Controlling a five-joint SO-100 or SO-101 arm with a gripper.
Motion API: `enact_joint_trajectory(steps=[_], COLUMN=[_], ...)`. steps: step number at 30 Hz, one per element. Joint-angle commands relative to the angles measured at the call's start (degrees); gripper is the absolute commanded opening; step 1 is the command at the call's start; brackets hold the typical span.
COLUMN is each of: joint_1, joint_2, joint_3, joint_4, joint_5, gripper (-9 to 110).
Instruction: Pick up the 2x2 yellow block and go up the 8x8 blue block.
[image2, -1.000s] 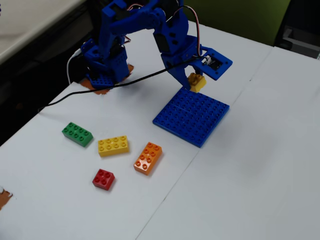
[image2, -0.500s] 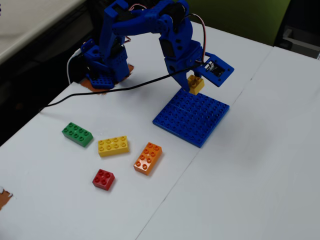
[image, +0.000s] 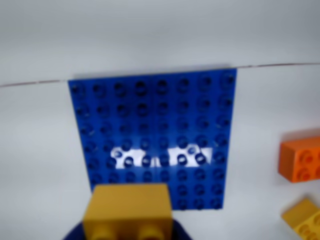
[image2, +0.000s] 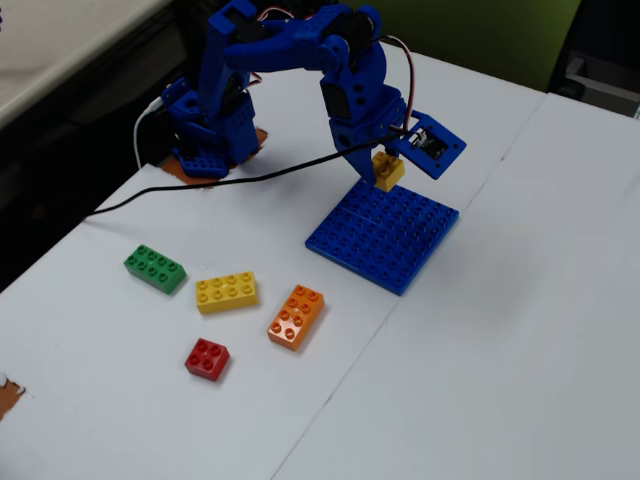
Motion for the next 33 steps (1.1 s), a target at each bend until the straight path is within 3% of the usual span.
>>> enact_joint_trajectory(steps=[1, 33], joint_1=[0.7, 0.8], joint_2=[3.7, 2.1], joint_3=[-1.3, -1.6], joint_4=[0.4, 0.3], joint_5=[-0.4, -0.5], gripper=[0, 0])
